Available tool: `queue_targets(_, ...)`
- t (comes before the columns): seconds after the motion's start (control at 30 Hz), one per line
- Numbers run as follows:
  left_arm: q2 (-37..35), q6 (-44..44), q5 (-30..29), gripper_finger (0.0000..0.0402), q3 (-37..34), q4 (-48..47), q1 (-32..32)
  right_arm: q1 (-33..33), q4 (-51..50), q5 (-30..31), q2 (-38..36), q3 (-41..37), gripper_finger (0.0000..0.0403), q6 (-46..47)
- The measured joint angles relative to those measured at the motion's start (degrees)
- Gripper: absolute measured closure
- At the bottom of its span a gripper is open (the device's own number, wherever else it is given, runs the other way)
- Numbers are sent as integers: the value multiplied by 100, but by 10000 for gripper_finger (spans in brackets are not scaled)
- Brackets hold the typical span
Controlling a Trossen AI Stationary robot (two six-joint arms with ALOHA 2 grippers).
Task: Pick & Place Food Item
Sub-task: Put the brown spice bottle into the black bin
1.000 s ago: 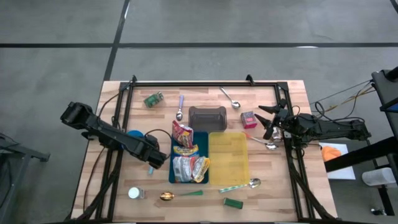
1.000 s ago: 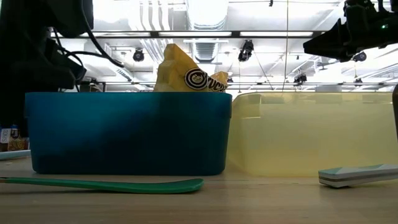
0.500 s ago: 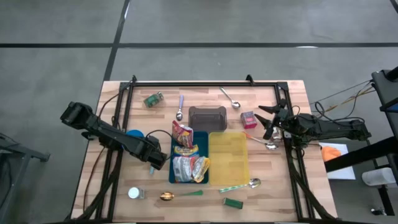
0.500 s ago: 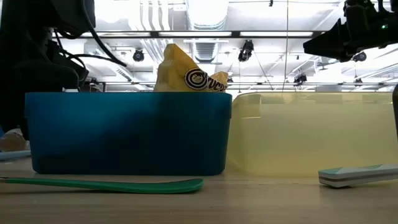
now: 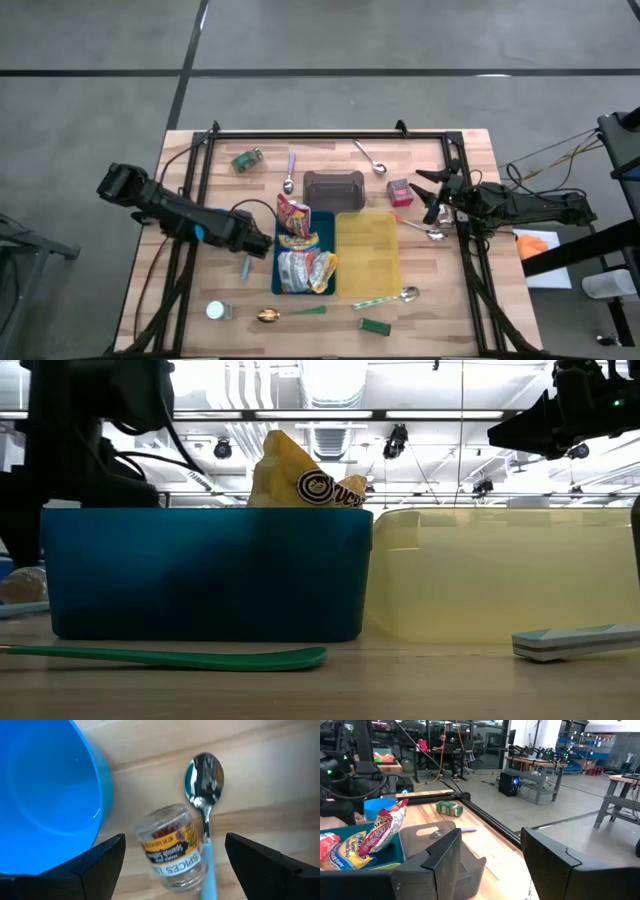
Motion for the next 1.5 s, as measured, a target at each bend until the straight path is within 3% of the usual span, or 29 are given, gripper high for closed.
queue_targets(0.4, 0, -1201, 329, 58, -2, -131, 338, 1, 0, 1, 0, 0, 203, 2)
queue_targets(1.17, 4, -1667, 384, 61, -445, 441, 337, 0, 0, 0, 0, 1, 203, 1)
queue_targets(1.3, 7, -1669, 426, 90, -461, 471, 337, -1, -2, 1, 0, 0, 203, 0)
queue_targets(1.5, 7, -1665, 425, 170, -461, 479, 337, 0, 0, 1, 0, 1, 203, 1)
